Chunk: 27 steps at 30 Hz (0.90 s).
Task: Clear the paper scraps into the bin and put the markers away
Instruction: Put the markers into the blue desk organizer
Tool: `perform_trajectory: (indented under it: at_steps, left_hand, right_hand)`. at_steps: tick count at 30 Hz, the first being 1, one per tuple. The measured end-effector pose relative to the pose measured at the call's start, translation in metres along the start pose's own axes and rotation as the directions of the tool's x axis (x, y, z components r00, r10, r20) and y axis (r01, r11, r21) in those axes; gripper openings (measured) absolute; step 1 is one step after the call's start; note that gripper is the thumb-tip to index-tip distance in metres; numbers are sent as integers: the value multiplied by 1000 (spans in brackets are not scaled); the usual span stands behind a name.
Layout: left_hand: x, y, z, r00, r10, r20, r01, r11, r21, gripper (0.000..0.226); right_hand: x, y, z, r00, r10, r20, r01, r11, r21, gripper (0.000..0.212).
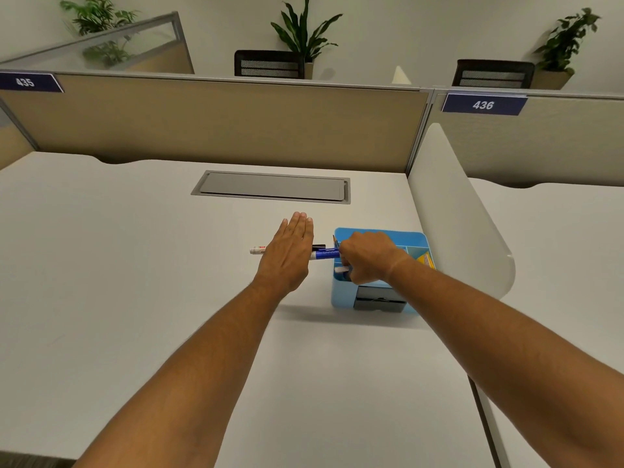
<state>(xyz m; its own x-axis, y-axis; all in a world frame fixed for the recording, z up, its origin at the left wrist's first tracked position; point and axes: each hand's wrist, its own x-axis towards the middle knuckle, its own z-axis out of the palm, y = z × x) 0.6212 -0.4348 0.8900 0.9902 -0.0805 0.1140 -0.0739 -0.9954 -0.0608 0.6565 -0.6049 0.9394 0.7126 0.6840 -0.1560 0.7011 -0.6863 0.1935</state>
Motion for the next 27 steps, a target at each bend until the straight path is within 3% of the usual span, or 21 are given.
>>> perform_trajectory:
  at_steps: [4,9,11,13,16,18,23,27]
  left_hand:
    - [1,0,-1,1000,1,-4,-1,1000,-17,72]
    - [3,4,-5,999,15,-41,-17,999,-51,71]
    - [5,7,-8,996,38,-79,-43,997,-66,71]
    - [9,12,-15,991,59,-119,-72,992,-108,71]
    - [16,23,-28,993,21,-115,-53,956,-288,73]
    - [21,29,-37,996,-29,-85,-9,909,-417,75]
    - [33,34,-52,995,-52,-89,-5,838,-546,71]
    - [38,38,-60,1000,-16,-3,8,613,-790,65]
  right_hand:
    - [-1,3,8,997,15,-77,-13,1000,26,54]
    - [-4,11,11,984,53,-173,-45,998,45,94]
    - [-4,12,8,977,59,-202,-39,994,102,97]
    - [-4,12,5,968,72,-242,-4,963,270,90]
    - [-5,14,0,941,185,-283,43,764,644,72]
    - [-6,17,-3,911,266,-315,77,641,764,60]
    - [-7,26,-11,880,351,-319,153,427,891,33]
    - [-9,29,-15,888,378,-264,178,247,953,27]
